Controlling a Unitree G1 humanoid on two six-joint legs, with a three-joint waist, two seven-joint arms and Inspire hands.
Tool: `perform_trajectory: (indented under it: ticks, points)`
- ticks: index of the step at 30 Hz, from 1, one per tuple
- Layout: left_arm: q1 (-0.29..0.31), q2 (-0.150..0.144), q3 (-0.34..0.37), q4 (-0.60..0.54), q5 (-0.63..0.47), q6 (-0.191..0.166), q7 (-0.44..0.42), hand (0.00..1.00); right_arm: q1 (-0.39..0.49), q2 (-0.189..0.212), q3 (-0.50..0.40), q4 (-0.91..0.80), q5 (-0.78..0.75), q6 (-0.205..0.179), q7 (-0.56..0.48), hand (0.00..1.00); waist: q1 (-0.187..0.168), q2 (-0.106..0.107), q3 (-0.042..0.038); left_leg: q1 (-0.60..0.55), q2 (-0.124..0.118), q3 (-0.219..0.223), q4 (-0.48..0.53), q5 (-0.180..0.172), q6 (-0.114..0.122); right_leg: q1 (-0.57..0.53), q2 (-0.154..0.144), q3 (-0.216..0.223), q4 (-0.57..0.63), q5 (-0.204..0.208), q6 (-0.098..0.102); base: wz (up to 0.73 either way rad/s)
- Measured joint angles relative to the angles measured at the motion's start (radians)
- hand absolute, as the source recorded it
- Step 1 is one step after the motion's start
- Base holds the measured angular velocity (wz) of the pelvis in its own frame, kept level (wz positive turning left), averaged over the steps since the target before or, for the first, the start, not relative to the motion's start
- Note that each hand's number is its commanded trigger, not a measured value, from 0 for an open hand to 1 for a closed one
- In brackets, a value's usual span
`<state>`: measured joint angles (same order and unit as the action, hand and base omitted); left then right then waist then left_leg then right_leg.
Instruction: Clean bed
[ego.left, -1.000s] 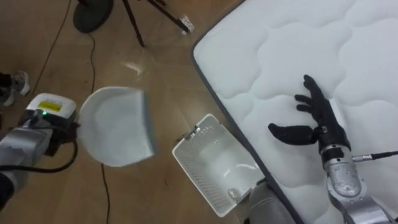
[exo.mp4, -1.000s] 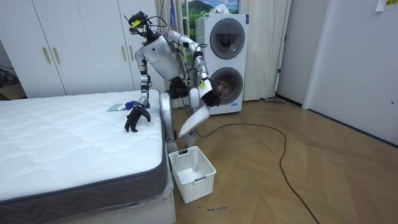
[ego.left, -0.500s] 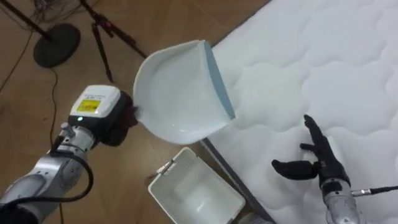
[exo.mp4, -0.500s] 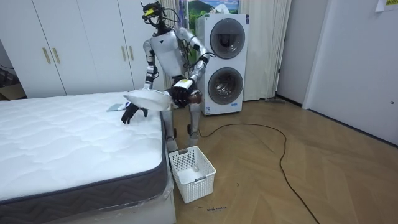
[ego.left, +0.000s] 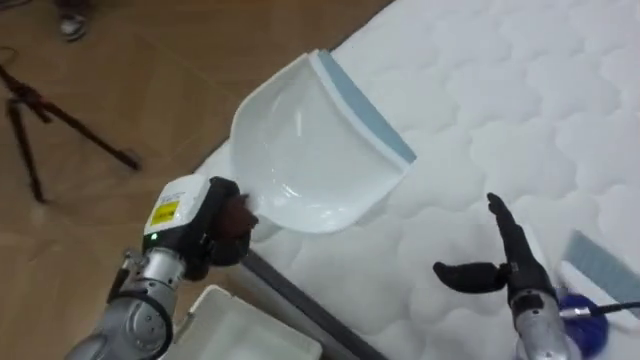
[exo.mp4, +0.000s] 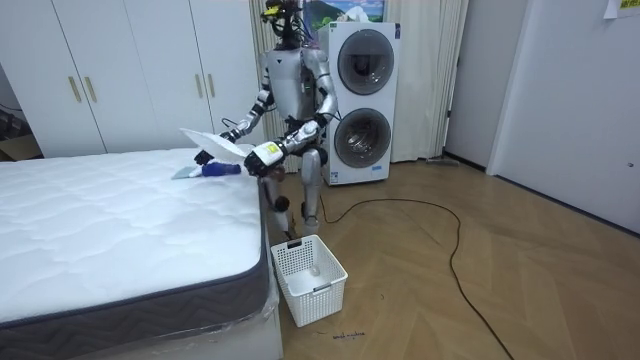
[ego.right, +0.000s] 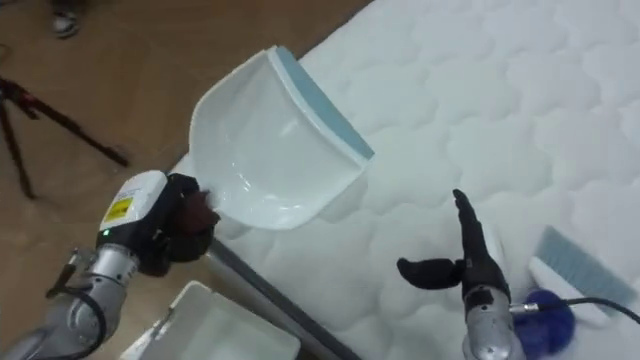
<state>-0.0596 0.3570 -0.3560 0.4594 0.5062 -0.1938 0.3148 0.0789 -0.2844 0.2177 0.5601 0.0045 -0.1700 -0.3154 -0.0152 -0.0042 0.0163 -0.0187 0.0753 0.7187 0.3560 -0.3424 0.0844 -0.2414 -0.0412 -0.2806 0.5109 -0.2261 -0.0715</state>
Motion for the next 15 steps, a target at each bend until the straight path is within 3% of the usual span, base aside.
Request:
perform_trajectory:
  ticks: [1, 2, 3, 4, 5, 6, 7, 8, 11, 12, 15]
  points:
    - [0.029, -0.018, 0.0, 0.003, -0.025, 0.005, -0.001, 1.0, -0.011, 0.002, 0.022, 0.001, -0.002, -0.001, -0.003, 0.0, 0.033, 0.011, 0.0112, 0.029, 0.018, 0.123, -0.001, 0.0, 0.0, 0.025, -0.058, -0.032, 0.016, -0.027, 0.031, -2.32]
    - [0.046, -0.023, 0.001, 0.005, -0.034, 0.009, -0.004, 1.0, -0.015, 0.006, 0.051, -0.007, -0.001, -0.004, -0.01, 0.0, 0.052, 0.023, 0.0089, 0.047, 0.033, 0.223, -0.004, -0.002, -0.007, 0.039, -0.098, -0.044, 0.049, -0.059, 0.053, -1.69]
    - [0.052, -0.022, 0.002, 0.005, -0.041, 0.009, -0.003, 1.0, -0.014, 0.011, 0.062, -0.014, 0.002, -0.004, -0.01, 0.0, 0.048, 0.024, 0.0069, 0.052, 0.036, 0.246, -0.008, -0.005, -0.013, 0.048, -0.116, -0.059, 0.063, -0.071, 0.061, -1.16]
    - [0.054, -0.018, 0.006, 0.006, -0.049, 0.009, -0.003, 1.0, -0.014, 0.019, 0.08, -0.025, 0.011, -0.009, -0.008, 0.0, 0.045, 0.009, 0.0053, 0.047, 0.032, 0.255, -0.005, -0.012, -0.026, 0.064, -0.141, -0.079, 0.073, -0.084, 0.078, -0.97]
    - [0.06, -0.018, 0.02, 0.007, -0.064, 0.012, -0.004, 1.0, -0.017, 0.033, 0.085, -0.028, 0.008, -0.019, 0.002, 0.0, 0.047, -0.018, 0.0073, 0.026, 0.033, 0.222, 0.028, -0.022, -0.025, 0.084, -0.153, -0.079, 0.043, -0.07, 0.096, -1.01]
    - [0.068, -0.023, 0.032, 0.012, -0.064, 0.014, -0.003, 1.0, -0.021, 0.037, 0.085, -0.028, 0.003, -0.022, 0.01, 0.0, 0.05, -0.024, 0.0062, 0.009, 0.037, 0.183, 0.049, -0.024, -0.023, 0.093, -0.154, -0.078, 0.013, -0.08, 0.113, -1.11]
    - [0.084, -0.039, 0.045, 0.026, -0.066, 0.024, -0.005, 1.0, -0.03, 0.037, 0.084, -0.028, -0.013, -0.024, 0.017, 0.0, 0.047, -0.012, 0.0082, -0.02, 0.052, 0.062, 0.086, -0.024, -0.023, 0.106, -0.134, -0.079, -0.029, -0.073, 0.113, -0.95]
    - [0.097, -0.046, 0.046, 0.04, -0.066, 0.031, -0.017, 1.0, -0.032, 0.036, 0.077, -0.027, -0.033, -0.025, 0.02, 0.0, 0.028, 0.008, 0.0079, -0.038, 0.066, -0.043, 0.112, -0.022, -0.027, 0.124, -0.11, -0.073, -0.055, -0.061, 0.1, -0.77]
    - [0.11, -0.062, 0.046, 0.054, -0.082, 0.028, -0.035, 1.0, -0.025, 0.034, 0.049, -0.027, -0.083, -0.027, 0.035, 0.0, -0.026, 0.02, 0.0023, -0.017, 0.073, -0.112, 0.122, -0.007, -0.051, 0.143, -0.088, -0.057, -0.059, -0.067, 0.078, -0.31]
    - [0.11, -0.065, 0.046, 0.054, -0.083, 0.025, -0.037, 1.0, -0.024, 0.035, 0.043, -0.027, -0.088, -0.028, 0.039, 0.0, -0.03, 0.02, 0.0023, -0.015, 0.075, -0.125, 0.123, -0.006, -0.054, 0.141, -0.081, -0.048, -0.057, -0.069, 0.074, -0.42]
    - [0.123, -0.073, 0.046, 0.054, -0.085, 0.02, -0.046, 1.0, -0.008, 0.028, 0.034, -0.016, -0.082, -0.037, 0.07, 0.0, -0.02, 0.019, 0.002, 0.005, 0.069, -0.255, 0.12, 0.004, -0.072, 0.136, -0.039, 0.02, -0.063, -0.067, 0.047, -0.77]
